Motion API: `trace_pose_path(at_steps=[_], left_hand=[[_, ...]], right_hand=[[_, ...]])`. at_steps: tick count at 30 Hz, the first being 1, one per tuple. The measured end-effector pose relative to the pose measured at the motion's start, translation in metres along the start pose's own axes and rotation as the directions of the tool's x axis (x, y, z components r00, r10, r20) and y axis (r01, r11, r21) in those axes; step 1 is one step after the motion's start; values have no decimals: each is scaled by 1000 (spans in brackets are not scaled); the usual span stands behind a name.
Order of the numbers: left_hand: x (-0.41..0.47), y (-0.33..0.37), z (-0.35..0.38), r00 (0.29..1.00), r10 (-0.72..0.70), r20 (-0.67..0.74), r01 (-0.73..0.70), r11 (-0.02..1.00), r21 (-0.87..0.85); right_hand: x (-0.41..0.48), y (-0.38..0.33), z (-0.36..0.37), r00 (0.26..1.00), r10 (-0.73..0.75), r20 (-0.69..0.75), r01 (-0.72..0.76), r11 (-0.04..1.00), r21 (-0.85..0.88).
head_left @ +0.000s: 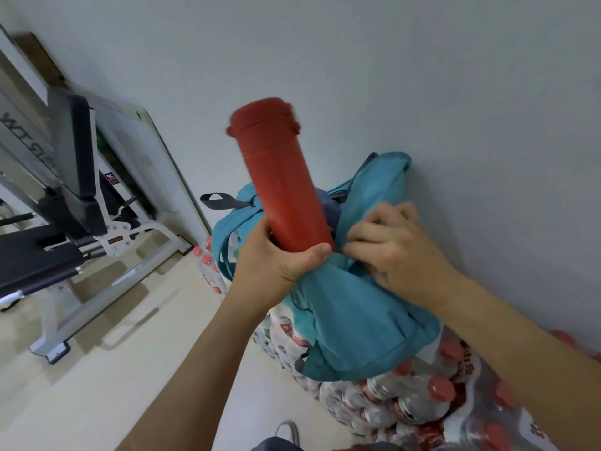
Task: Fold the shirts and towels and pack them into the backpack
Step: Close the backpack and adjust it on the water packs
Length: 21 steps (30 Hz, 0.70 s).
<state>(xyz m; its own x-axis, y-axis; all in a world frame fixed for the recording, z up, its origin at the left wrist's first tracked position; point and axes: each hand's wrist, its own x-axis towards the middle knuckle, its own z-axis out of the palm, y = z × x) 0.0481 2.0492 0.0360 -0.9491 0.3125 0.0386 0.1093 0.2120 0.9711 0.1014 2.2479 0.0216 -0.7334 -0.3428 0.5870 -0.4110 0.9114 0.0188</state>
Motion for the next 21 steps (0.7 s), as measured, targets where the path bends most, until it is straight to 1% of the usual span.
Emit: trace_pose_path(at_steps=[1, 2, 3, 5, 6, 7, 8, 9, 10, 11, 12, 13, 14, 15, 16, 17, 18, 19, 20, 21], left_hand=[[1, 3, 0, 1000, 10, 12, -10, 1000, -18], [2, 6, 0, 999, 21, 27, -21, 1000, -15], [2, 9, 2, 999, 21, 37, -21, 1000, -3], [4, 10, 7, 999, -28, 41, 29, 1000, -13], [4, 9, 9, 997, -62, 50, 65, 996, -54], [5, 8, 12, 993, -93, 68, 100, 989, -107], [6, 9, 15, 990, -110, 92, 124, 980, -158], [7, 9, 20, 988, -116, 104, 134, 974, -180], [7, 10, 24, 989, -111, 98, 127, 976, -175], [8, 11, 28, 993, -98, 69, 107, 985, -135], [10, 11, 32, 996, -87, 34, 90, 993, -74], [12, 11, 34, 997, -74, 2, 74, 997, 4], [13, 11, 37, 998, -65, -14, 66, 994, 91], [13, 10, 39, 999, -52, -11, 53, 985, 162], [13, 11, 42, 999, -34, 10, 31, 978, 207], [14, 10, 43, 999, -14, 47, 3, 975, 224], [14, 11, 43, 995, -2, 104, -20, 976, 219], [14, 10, 40, 985, 13, 172, -53, 971, 232], [12, 10, 34, 969, 49, 240, -121, 947, 298], [11, 6, 25, 948, 117, 295, -244, 863, 442]], right_hand=[[8, 4, -3, 999, 2, -55, -4, 1000, -21], [13, 7, -3, 997, 22, -80, -21, 1000, 11], [16, 7, -2, 996, 48, -74, -42, 996, 77], [15, 5, 3, 994, 111, -5, -107, 971, 213], [14, 5, 5, 989, 146, 36, -150, 952, 268], [15, 5, 6, 979, 191, 72, -204, 919, 337], [18, 7, 5, 956, 269, 113, -291, 856, 427], [23, 10, 3, 908, 381, 176, -414, 747, 520], [28, 14, -2, 842, 466, 271, -526, 599, 604], [30, 17, -9, 781, 493, 383, -601, 429, 674], [32, 20, -18, 733, 467, 495, -645, 245, 724], [32, 19, -28, 702, 397, 592, -668, 77, 740], [32, 16, -37, 701, 317, 639, -679, 21, 734], [32, 12, -41, 712, 259, 653, -692, 99, 715], [33, 7, -40, 725, 259, 638, -688, 231, 688], [32, 4, -36, 742, 316, 591, -670, 334, 663], [34, 1, -31, 742, 403, 535, -666, 353, 657], [34, 1, -26, 728, 481, 488, -667, 332, 667], [32, 4, -24, 716, 521, 465, -666, 307, 680], [30, 7, -23, 705, 535, 466, -671, 292, 681]])
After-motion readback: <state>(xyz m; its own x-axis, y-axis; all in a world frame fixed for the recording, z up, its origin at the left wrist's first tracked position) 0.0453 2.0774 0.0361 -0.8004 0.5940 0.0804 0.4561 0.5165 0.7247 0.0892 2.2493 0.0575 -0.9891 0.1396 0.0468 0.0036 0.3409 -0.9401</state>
